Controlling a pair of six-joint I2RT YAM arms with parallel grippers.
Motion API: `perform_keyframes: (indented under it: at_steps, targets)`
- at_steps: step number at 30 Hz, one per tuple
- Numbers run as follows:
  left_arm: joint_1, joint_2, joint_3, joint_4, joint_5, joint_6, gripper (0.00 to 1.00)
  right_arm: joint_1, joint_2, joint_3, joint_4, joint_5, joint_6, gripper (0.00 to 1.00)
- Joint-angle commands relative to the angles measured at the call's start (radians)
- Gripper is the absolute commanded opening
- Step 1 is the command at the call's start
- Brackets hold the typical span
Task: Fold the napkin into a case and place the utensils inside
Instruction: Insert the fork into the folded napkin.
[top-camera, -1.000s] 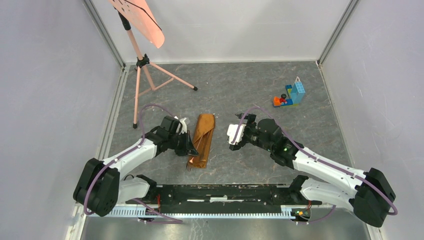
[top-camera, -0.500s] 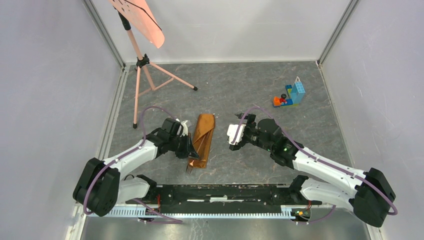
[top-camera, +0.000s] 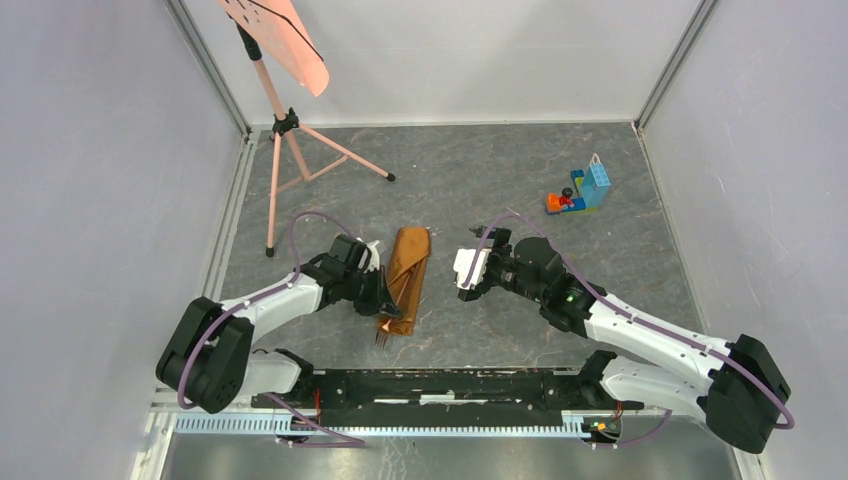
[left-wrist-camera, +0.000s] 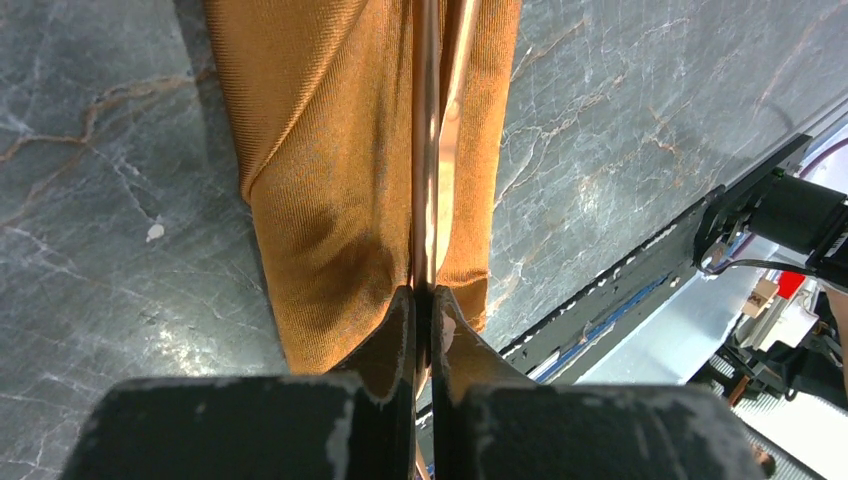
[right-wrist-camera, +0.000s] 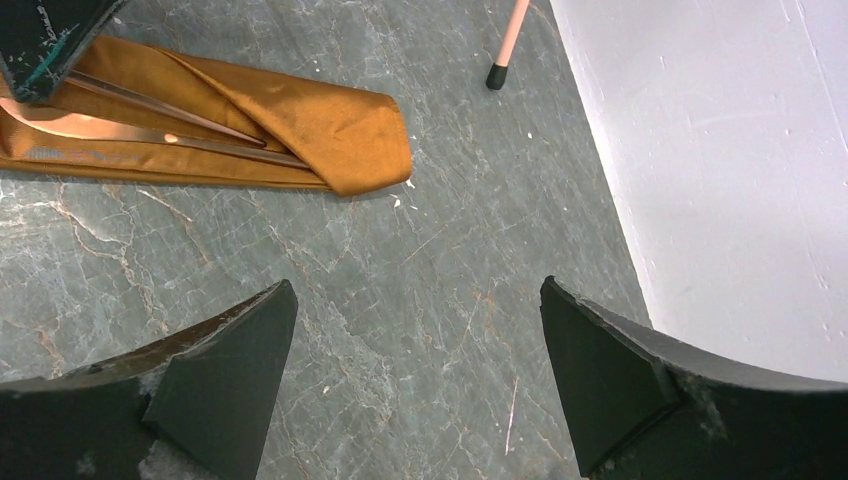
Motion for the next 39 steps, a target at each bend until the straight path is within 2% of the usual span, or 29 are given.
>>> perform_keyframes:
  at_steps: [1, 17, 32, 39]
  targets:
    - [-0.004, 0.020, 0.032, 0.072, -0.016, -0.032, 0.02, 0.002, -0.009, 0.005, 0.026, -0.001, 0.008, 0.98]
    - [0.006, 0.007, 0.051, 0.094, -0.052, -0.033, 0.02, 0.001, -0.012, 0.006, 0.019, 0.001, 0.007, 0.98]
    - [0.008, 0.116, 0.121, 0.194, -0.057, -0.049, 0.02, 0.001, -0.009, 0.005, 0.021, -0.005, 0.009, 0.98]
    - [0.009, 0.146, 0.092, 0.244, -0.088, -0.051, 0.02, 0.002, -0.002, 0.005, 0.024, -0.007, 0.009, 0.98]
